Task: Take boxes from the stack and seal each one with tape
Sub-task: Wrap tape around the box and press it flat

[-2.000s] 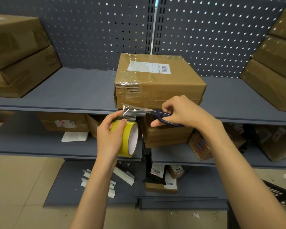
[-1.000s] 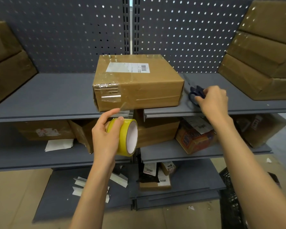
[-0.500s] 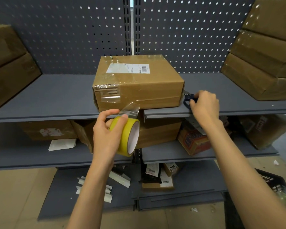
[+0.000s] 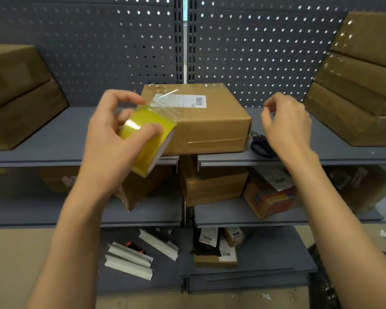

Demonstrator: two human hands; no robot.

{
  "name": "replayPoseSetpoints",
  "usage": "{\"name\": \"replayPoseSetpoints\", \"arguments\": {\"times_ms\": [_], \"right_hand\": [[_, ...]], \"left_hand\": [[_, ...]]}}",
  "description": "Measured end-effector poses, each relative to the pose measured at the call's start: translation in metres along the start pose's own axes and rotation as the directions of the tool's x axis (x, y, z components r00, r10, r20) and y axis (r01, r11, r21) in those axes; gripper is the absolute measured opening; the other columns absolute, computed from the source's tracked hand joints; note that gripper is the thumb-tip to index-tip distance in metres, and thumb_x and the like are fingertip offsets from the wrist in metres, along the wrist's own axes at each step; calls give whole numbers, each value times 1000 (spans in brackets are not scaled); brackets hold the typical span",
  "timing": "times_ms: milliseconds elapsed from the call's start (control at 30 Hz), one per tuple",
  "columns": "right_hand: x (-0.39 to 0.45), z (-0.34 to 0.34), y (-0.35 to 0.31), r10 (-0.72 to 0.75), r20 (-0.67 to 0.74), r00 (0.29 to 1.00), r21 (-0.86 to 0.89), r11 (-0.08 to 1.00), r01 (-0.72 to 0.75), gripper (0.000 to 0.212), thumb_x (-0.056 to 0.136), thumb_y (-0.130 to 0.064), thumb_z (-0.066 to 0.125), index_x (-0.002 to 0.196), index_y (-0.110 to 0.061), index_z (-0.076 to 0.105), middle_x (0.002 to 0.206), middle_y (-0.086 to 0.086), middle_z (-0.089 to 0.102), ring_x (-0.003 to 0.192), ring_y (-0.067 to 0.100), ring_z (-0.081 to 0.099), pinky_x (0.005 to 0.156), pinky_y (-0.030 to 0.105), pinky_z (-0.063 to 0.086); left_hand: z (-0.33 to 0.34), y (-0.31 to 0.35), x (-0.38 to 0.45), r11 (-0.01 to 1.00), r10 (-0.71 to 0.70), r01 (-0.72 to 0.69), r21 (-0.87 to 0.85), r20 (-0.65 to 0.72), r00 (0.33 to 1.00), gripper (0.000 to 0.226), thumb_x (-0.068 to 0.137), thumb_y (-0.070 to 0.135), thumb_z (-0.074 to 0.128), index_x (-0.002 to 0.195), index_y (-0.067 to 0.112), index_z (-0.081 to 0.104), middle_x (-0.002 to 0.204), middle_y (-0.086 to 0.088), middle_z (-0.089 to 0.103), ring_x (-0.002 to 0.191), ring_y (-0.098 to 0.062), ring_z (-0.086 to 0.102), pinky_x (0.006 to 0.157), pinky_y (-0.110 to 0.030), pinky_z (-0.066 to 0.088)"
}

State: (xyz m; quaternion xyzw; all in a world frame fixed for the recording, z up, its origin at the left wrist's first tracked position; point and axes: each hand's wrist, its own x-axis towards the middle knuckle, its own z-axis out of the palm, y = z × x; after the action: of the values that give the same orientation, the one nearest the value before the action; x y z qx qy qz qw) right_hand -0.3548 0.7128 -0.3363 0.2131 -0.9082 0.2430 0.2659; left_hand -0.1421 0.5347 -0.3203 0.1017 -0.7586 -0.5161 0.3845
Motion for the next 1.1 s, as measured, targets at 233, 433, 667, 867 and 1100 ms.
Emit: {"name": "replayPoseSetpoints", "arguments": {"times_ms": [233,433,667,867,1100], "right_hand": [[9,10,-70,-167,11,986,41,985,167,24,97,-19,44,112,-8,60,113,10,57,104,28,52,73,31,31],[3,31,-126,-285,43,958,105,954,279,21,99,-23,45,110,-12,60,112,5,57,103,22,52,72,28,31],[-4,54,-165,-334,60,941,166,933,320,20,97,-23,48,108,-13,62,109,4,58,102,21,54,74,28,36],[-6,59,-174,-325,89,942,161,938,308,20,97,-23,47,108,-14,62,110,3,59,102,20,54,76,29,40],[-6,56,-158,-259,78,963,231,944,236,27,102,-24,38,96,-10,60,93,2,56,84,17,52,69,26,30]], "left_hand": [[-70,-11,39,869,148,-139,474,19,989,39,72,40,66,104,38,42,82,14,50,75,-10,52,69,-36,47],[-98,-54,58,598,95,-188,779,164,982,49,84,32,70,122,15,44,107,-4,58,96,-33,59,73,-37,40],[-111,-107,75,420,50,-248,873,251,967,47,88,32,65,124,13,41,116,-14,61,95,-37,60,68,-37,41],[-111,-138,81,333,-28,-256,907,281,959,46,90,33,62,125,9,43,120,-18,60,104,-39,56,82,-41,42],[-97,-126,84,431,119,-278,858,251,961,54,99,45,29,122,5,56,118,-19,57,111,-34,48,92,-40,38]]}}
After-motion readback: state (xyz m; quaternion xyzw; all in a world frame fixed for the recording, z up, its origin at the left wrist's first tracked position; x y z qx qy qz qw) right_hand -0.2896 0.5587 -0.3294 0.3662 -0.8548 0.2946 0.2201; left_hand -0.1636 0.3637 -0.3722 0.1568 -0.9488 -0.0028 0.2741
